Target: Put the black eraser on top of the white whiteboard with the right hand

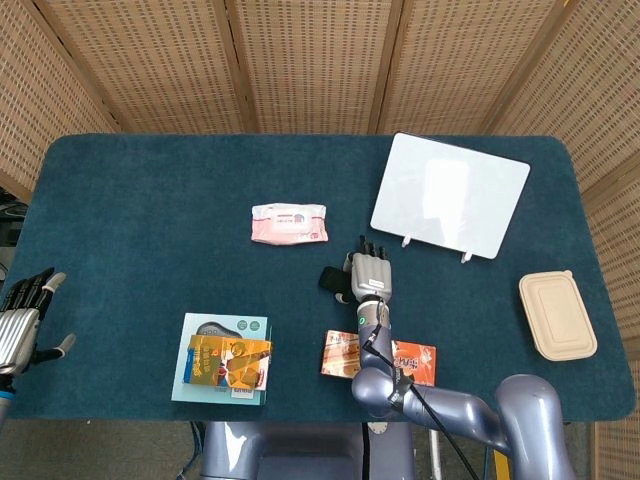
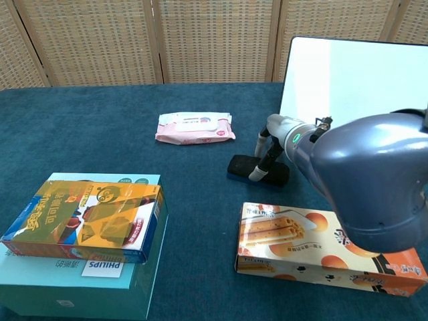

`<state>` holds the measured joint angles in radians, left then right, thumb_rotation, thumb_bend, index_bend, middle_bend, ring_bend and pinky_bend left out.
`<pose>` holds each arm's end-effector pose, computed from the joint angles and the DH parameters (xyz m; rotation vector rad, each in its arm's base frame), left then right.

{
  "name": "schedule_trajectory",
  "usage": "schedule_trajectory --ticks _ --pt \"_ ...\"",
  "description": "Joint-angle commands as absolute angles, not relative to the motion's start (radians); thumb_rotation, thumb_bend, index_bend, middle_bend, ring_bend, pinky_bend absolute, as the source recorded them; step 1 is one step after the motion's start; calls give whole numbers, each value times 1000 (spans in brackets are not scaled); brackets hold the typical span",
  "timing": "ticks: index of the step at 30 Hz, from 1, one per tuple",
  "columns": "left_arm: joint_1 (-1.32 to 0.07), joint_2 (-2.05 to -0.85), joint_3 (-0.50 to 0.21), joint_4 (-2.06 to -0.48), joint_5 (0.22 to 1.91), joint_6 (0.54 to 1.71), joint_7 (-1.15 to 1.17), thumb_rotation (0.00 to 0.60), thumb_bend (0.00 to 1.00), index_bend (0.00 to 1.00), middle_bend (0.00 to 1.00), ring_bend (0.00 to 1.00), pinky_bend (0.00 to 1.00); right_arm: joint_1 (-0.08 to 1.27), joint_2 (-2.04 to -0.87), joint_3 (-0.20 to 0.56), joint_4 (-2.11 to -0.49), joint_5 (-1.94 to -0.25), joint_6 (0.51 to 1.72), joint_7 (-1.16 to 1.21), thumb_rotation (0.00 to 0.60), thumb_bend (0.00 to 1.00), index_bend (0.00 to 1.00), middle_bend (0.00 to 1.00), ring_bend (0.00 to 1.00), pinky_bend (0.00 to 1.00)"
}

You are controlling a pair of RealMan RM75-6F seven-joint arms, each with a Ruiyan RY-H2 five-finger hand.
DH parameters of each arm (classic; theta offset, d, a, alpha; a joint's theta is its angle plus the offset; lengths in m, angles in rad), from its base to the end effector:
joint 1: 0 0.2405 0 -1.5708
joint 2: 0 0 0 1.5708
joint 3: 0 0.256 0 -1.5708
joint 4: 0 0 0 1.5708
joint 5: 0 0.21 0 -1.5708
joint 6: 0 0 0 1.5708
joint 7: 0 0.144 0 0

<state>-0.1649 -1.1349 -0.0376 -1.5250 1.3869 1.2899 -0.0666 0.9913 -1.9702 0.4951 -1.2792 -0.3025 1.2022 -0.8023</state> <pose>-0.3392 0.2037 0.1436 -1.4185 -1.0529 -0.7802 -0.0785 -0.3699 -0.0920 1.4009 -1.3677 0.6740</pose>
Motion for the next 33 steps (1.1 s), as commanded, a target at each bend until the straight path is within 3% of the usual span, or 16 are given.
schedule_trajectory --ticks 1,33 --pt "-165 -1134 -37 -1525 1387 1289 -68 600 296 0 0 0 0 989 -1971 496 -1279 -305 1204 -801 600 203 435 0 0 0" --pt "-164 -1133 -38 -1530 1388 1295 -69 600 296 0 0 0 0 942 -1930 515 -1331 -397 1267 -757 600 234 504 20 0 0"
